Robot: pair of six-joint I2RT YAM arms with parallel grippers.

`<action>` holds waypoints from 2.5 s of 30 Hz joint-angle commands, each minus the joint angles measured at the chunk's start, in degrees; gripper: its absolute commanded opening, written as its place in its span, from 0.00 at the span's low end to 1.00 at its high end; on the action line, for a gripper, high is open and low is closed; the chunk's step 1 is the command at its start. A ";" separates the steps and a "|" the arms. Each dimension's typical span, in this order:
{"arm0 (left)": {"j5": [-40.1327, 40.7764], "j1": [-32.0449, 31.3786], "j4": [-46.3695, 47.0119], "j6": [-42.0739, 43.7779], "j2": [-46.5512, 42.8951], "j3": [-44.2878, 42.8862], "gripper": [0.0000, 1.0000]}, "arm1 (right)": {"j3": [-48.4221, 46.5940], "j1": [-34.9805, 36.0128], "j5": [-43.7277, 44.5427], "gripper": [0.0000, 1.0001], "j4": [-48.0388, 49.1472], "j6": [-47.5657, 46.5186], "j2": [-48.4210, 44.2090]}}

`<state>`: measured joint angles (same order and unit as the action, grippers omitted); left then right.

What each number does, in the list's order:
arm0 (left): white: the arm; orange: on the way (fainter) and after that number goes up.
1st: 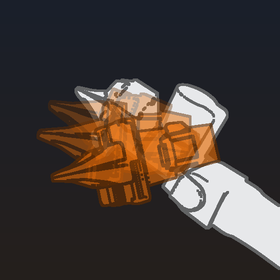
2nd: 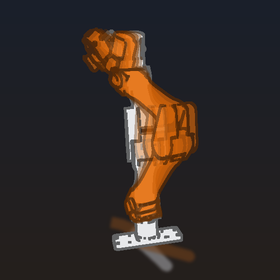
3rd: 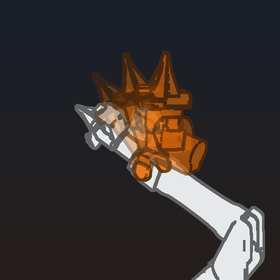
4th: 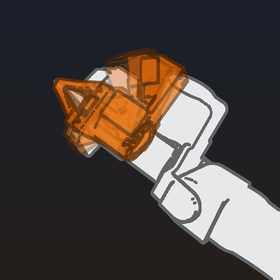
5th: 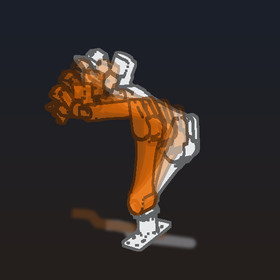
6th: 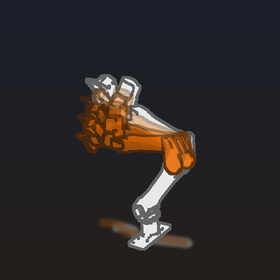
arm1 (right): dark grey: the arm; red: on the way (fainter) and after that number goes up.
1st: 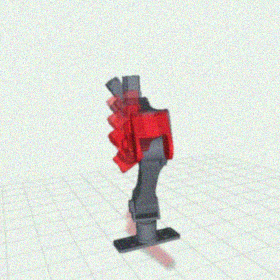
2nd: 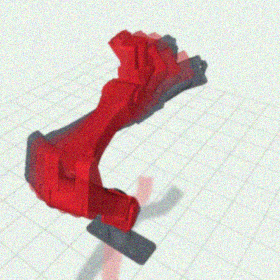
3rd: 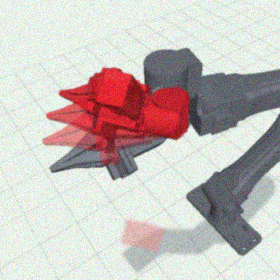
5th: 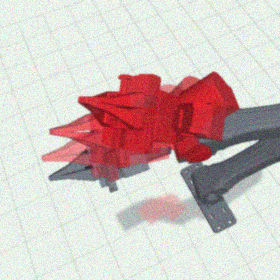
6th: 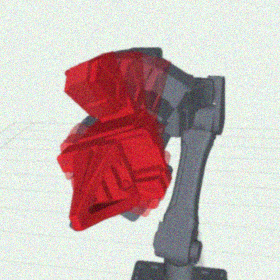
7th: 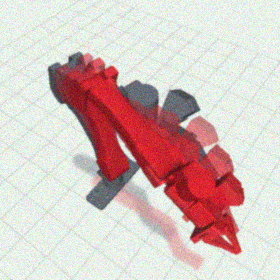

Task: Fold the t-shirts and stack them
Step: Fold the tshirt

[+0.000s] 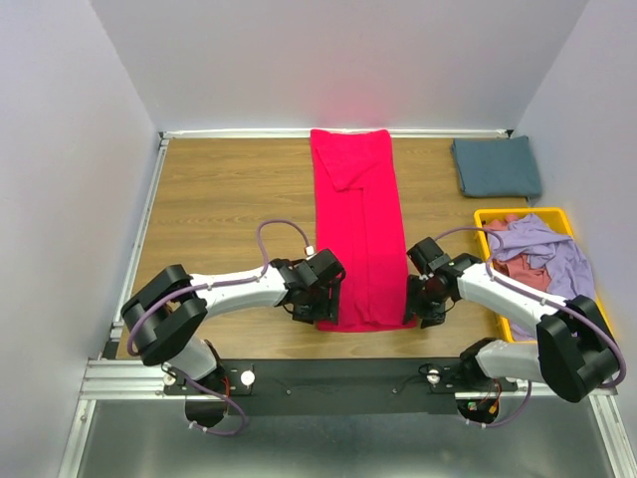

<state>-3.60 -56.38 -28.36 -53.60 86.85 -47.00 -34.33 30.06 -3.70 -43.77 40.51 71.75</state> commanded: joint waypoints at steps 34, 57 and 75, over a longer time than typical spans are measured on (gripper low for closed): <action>7.11 -0.75 -6.97 -4.75 2.53 -4.85 0.53 | 1.01 1.93 0.54 0.01 1.23 1.67 1.91; 8.78 -4.62 -7.76 -9.24 5.96 -2.30 0.16 | 1.89 3.68 1.07 0.01 0.97 2.91 -0.73; 1.30 -7.20 -18.58 -3.73 -9.59 0.09 0.00 | -9.43 4.21 2.17 0.01 -13.45 1.33 -3.57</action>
<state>-2.17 -68.86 -44.29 -61.80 78.63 -45.12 -39.33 33.93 -8.60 -54.37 42.41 64.90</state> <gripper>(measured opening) 0.012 0.014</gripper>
